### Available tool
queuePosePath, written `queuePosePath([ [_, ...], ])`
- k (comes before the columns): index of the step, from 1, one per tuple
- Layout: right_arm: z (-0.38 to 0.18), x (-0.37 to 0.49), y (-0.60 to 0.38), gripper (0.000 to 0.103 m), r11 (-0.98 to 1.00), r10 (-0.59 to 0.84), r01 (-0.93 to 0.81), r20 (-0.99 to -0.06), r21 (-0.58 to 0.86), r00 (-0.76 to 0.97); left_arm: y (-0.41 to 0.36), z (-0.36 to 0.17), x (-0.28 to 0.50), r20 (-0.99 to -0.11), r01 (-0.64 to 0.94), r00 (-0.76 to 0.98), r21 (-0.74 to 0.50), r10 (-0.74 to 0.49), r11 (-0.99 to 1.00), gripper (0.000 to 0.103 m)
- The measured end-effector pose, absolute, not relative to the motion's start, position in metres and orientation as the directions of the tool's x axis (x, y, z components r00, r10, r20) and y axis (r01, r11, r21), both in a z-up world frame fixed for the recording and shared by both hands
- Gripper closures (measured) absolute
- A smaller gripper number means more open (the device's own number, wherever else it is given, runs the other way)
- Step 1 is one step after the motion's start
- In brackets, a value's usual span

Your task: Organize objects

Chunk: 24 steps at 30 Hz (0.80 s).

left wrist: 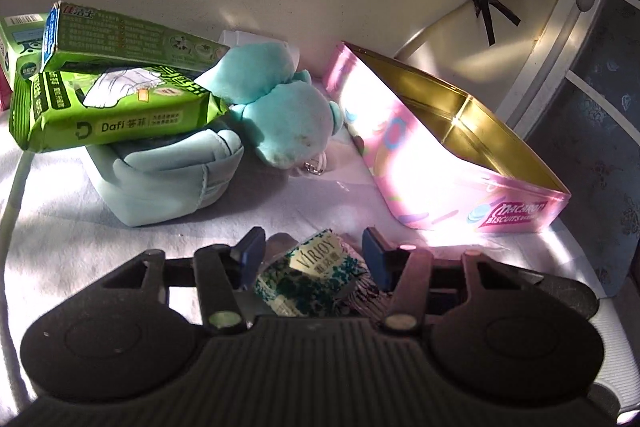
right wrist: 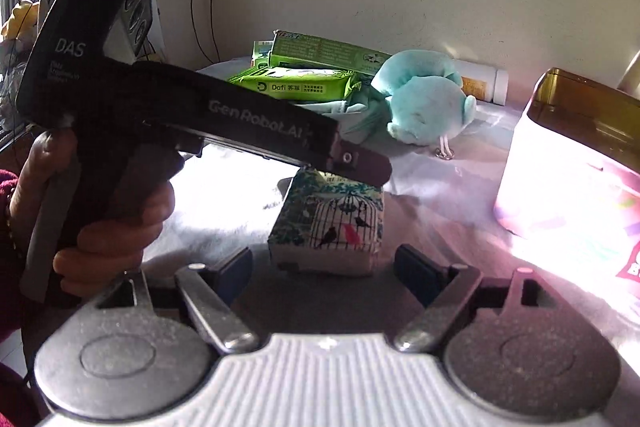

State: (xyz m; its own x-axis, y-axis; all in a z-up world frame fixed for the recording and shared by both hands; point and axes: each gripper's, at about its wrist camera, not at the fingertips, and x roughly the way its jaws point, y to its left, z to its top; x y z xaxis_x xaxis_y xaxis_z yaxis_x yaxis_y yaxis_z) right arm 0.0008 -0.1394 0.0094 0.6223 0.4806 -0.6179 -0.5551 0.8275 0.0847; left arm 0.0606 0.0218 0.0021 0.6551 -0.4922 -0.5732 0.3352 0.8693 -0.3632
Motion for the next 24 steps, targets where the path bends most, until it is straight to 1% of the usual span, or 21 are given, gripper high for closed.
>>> queuePosePath([
  [1,0.009,0.000,-0.139,0.022,0.829,0.475,-0.555,-0.618,0.076,0.626,0.022,0.002,0.056,-0.563,0.338,0.665,-0.358,-0.490,0.870,0.057],
  [2,0.008,-0.001,-0.139,0.026,0.831,0.469,-0.552,-0.617,0.067,0.632,0.021,0.003,0.052,-0.566,0.346,0.660,-0.355,-0.494,0.869,0.059],
  [3,0.008,-0.002,-0.139,0.035,0.835,0.462,-0.548,-0.614,0.057,0.640,0.022,0.004,0.047,-0.567,0.355,0.649,-0.364,-0.507,0.861,0.062],
  [5,0.009,-0.005,-0.143,0.045,0.841,0.449,-0.540,-0.608,0.039,0.655,0.022,0.004,0.035,-0.567,0.367,0.625,-0.392,-0.536,0.844,0.065],
  [11,0.014,-0.028,-0.166,0.049,0.834,0.490,-0.544,-0.574,0.091,0.656,0.006,0.010,0.011,-0.564,0.386,0.606,-0.407,-0.560,0.828,0.065],
  [13,0.019,-0.035,-0.176,0.049,0.850,0.473,-0.521,-0.542,0.073,0.695,-0.007,0.021,0.015,-0.550,0.416,0.603,-0.402,-0.578,0.816,0.065],
  [16,0.034,-0.036,-0.196,0.049,0.890,0.412,-0.456,-0.480,0.030,0.774,-0.035,0.039,0.031,-0.522,0.471,0.602,-0.380,-0.604,0.796,0.065],
  [19,0.049,-0.027,-0.224,0.050,0.927,0.330,-0.374,-0.421,-0.022,0.845,-0.078,0.061,0.054,-0.485,0.549,0.597,-0.334,-0.639,0.766,0.065],
  [24,0.062,0.009,-0.275,0.049,0.969,0.188,-0.233,-0.357,-0.087,0.915,-0.147,0.076,0.098,-0.445,0.607,0.586,-0.312,-0.677,0.731,0.063],
])
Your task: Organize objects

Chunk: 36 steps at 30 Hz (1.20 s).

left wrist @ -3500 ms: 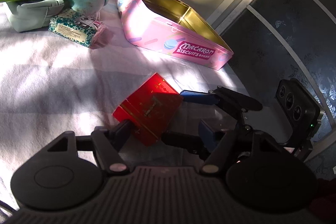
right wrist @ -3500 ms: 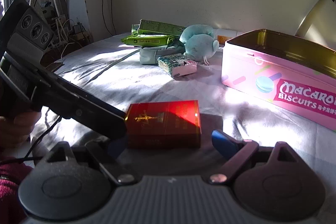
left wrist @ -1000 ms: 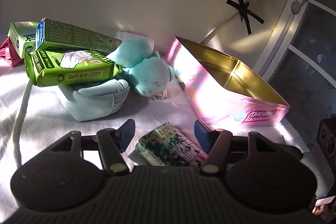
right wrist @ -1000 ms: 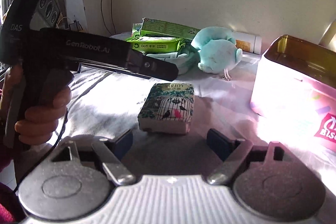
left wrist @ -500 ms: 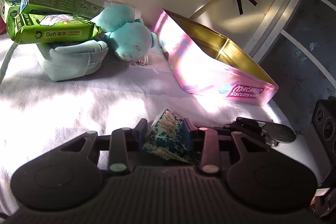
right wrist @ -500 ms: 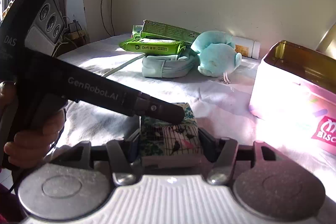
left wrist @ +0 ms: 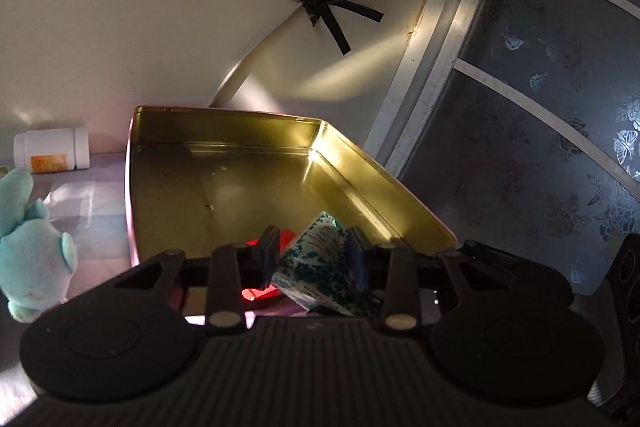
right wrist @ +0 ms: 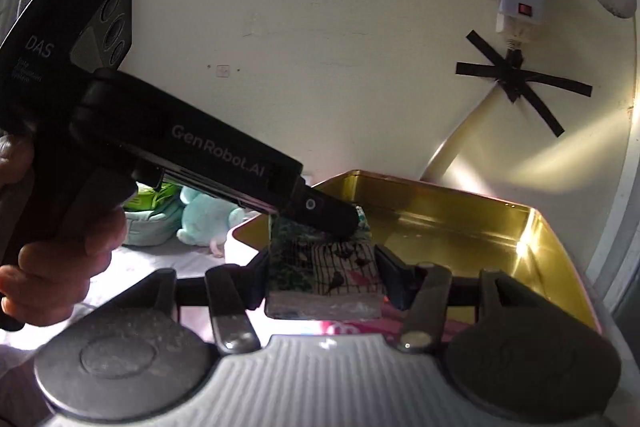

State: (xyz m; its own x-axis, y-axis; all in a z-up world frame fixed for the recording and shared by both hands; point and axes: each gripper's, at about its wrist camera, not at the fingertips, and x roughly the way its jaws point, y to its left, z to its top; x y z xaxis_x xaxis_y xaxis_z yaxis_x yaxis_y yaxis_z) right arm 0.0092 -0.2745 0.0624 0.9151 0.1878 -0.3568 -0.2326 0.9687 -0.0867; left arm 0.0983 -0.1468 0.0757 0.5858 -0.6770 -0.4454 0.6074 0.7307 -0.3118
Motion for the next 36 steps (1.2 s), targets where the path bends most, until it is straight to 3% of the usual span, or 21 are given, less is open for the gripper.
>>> queuePosePath([
  [8,0.056,0.054,-0.327,0.048,0.996,0.035,-0.062,-0.389,-0.057,0.920,-0.222,0.057,0.139,-0.485,0.607,0.588,-0.264,-0.647,0.750,0.062],
  [10,0.049,0.056,-0.328,0.044,0.995,-0.017,-0.022,-0.387,-0.097,0.922,-0.232,0.051,0.143,-0.510,0.600,0.587,-0.247,-0.629,0.761,0.061],
  [12,0.047,0.057,-0.327,0.030,0.992,-0.047,0.001,-0.374,-0.124,0.926,-0.236,0.047,0.145,-0.529,0.584,0.592,-0.238,-0.608,0.776,0.056],
  [17,0.044,0.047,-0.320,0.027,0.994,-0.021,-0.015,-0.329,-0.106,0.944,-0.210,0.051,0.135,-0.521,0.551,0.611,-0.260,-0.595,0.793,0.055],
  [22,0.053,0.029,-0.313,0.027,0.997,0.031,-0.045,-0.219,-0.057,0.975,-0.125,0.066,0.099,-0.434,0.501,0.687,-0.298,-0.583,0.812,0.050],
  [26,0.070,0.018,-0.310,0.027,0.993,0.116,-0.110,-0.158,0.049,0.981,-0.043,0.056,0.067,-0.435,0.400,0.762,-0.266,-0.480,0.877,0.050],
  [29,0.080,0.014,-0.284,0.027,0.973,0.228,-0.219,-0.168,0.070,0.959,0.013,0.038,0.047,-0.480,0.282,0.805,-0.208,-0.349,0.937,0.050],
  [32,0.081,0.022,-0.243,0.027,0.930,0.366,-0.360,-0.241,0.070,0.899,0.064,0.022,0.037,-0.517,0.152,0.822,-0.207,-0.240,0.967,0.050],
  [36,0.078,0.048,-0.169,0.032,0.843,0.530,-0.525,-0.353,0.119,0.771,0.125,0.020,0.038,-0.512,0.000,0.836,-0.360,-0.198,0.933,0.050],
])
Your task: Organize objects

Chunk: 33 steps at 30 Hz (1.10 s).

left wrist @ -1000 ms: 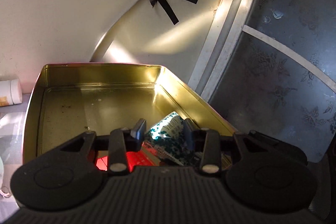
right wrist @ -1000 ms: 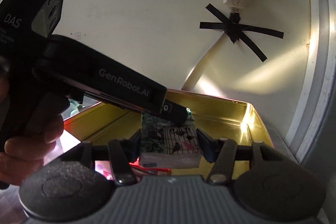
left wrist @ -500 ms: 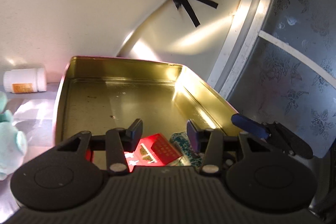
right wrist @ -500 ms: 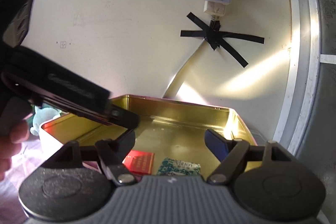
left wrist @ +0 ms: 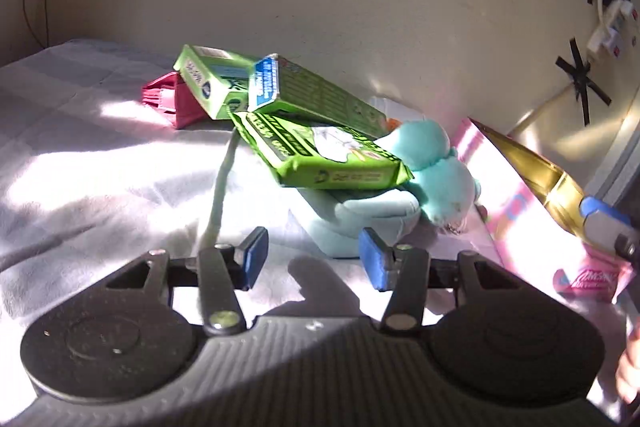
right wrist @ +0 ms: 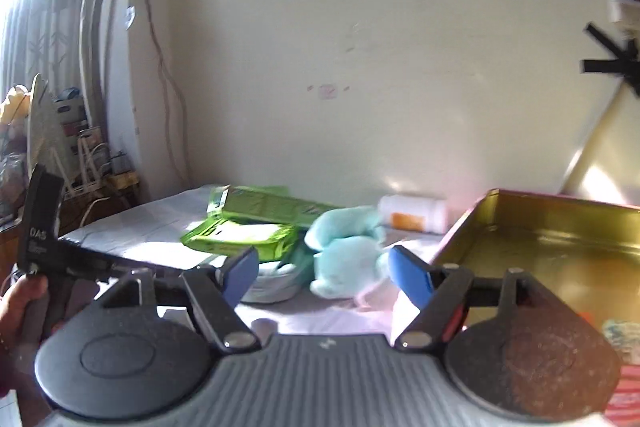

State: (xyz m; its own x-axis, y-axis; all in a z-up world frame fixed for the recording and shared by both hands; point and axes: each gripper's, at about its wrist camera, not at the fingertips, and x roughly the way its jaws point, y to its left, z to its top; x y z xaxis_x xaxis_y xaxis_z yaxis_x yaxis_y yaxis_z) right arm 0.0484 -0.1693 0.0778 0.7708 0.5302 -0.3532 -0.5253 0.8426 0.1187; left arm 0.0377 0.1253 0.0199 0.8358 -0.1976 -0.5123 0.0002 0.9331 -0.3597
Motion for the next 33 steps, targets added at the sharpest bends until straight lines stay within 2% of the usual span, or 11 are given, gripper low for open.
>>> queuePosePath([
  [2,0.075,0.062,-0.137,0.033,0.817,0.561,-0.564,-0.385,0.118,0.733,0.147,0.026,0.044,-0.494,-0.017,0.836,-0.458,-0.239,0.889,0.048],
  [6,0.070,0.100,-0.092,0.034,0.805,0.576,-0.574,-0.433,0.151,0.693,0.167,0.040,0.069,-0.470,-0.048,0.847,-0.535,-0.250,0.844,0.032],
  [10,0.053,0.147,-0.077,0.038,0.823,0.561,-0.508,-0.504,0.255,0.656,0.168,0.038,0.092,-0.485,-0.054,0.831,-0.555,-0.271,0.830,0.034],
  [11,0.047,0.157,-0.078,0.042,0.825,0.562,-0.483,-0.521,0.293,0.643,0.166,0.035,0.097,-0.502,-0.068,0.824,-0.547,-0.263,0.834,0.037],
  [12,0.041,0.167,-0.080,0.047,0.821,0.569,-0.460,-0.533,0.337,0.625,0.165,0.032,0.103,-0.517,-0.075,0.815,-0.545,-0.264,0.835,0.053],
  [13,0.036,0.174,-0.082,0.049,0.802,0.597,-0.450,-0.533,0.392,0.599,0.166,0.025,0.108,-0.533,-0.077,0.798,-0.554,-0.282,0.829,0.058],
  [14,0.032,0.177,-0.084,0.060,0.780,0.626,-0.446,-0.529,0.439,0.574,0.168,0.020,0.108,-0.527,-0.070,0.790,-0.586,-0.314,0.807,0.064],
  [15,0.030,0.177,-0.084,0.072,0.762,0.647,-0.448,-0.523,0.467,0.555,0.171,0.018,0.106,-0.517,-0.068,0.788,-0.612,-0.334,0.788,0.066],
  [16,0.031,0.172,-0.084,0.074,0.755,0.655,-0.455,-0.519,0.471,0.549,0.171,0.019,0.100,-0.512,-0.061,0.790,-0.612,-0.337,0.789,0.067],
  [25,0.042,0.046,-0.119,0.074,0.781,0.613,-0.551,-0.532,0.295,0.584,0.127,0.013,0.009,-0.502,0.079,0.743,-0.592,-0.443,0.802,0.067],
  [33,0.022,-0.016,-0.181,0.074,0.837,0.548,-0.416,-0.553,0.356,0.628,0.054,0.002,0.002,-0.562,0.207,0.661,-0.501,-0.497,0.841,0.063],
])
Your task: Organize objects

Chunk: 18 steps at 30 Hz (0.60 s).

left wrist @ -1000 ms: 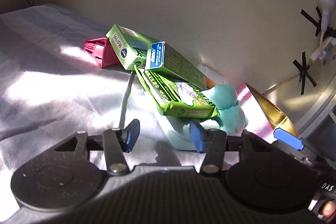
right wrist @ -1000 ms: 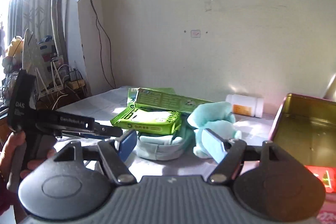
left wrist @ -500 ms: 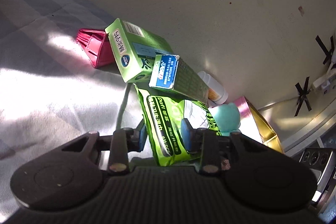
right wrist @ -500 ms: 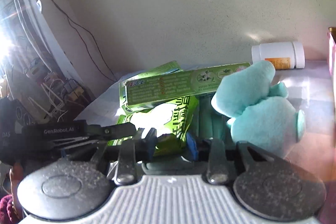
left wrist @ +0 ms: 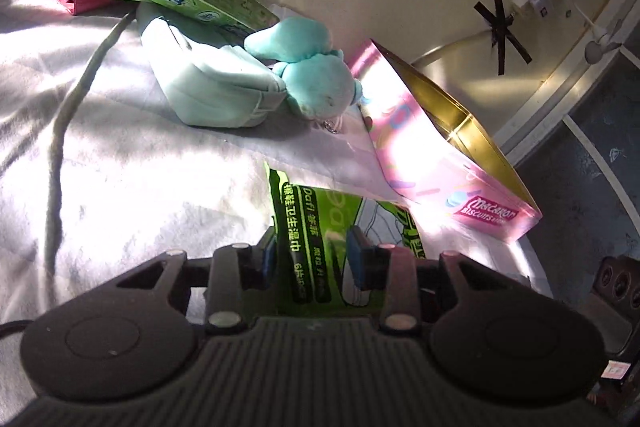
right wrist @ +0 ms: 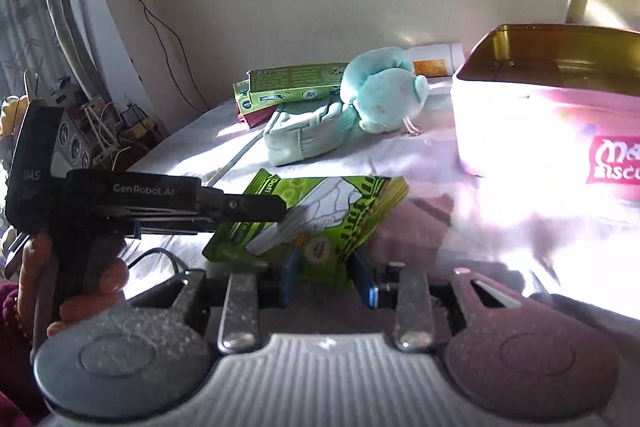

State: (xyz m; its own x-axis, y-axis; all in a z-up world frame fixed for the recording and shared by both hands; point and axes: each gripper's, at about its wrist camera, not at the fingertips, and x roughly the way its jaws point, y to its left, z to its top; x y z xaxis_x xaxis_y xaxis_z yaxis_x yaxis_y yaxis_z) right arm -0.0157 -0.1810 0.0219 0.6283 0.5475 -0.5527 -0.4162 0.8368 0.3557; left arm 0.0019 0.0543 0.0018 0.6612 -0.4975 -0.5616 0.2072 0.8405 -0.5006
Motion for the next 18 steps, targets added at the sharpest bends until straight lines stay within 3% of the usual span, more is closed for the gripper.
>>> queuePosePath([
  [6,0.022,-0.024,-0.188,0.080,0.849,0.528,-0.392,-0.526,0.354,0.667,0.025,0.014,0.004,-0.576,0.251,0.687,-0.384,-0.442,0.889,0.058],
  [14,0.081,-0.014,-0.226,0.080,0.921,0.389,-0.352,-0.325,0.167,0.862,-0.033,0.090,0.050,-0.408,0.430,0.757,-0.277,-0.511,0.859,0.058],
  [18,0.089,0.018,-0.263,0.080,0.956,0.286,-0.246,-0.326,0.161,0.901,-0.085,0.095,0.099,-0.411,0.483,0.739,-0.231,-0.535,0.845,0.058],
])
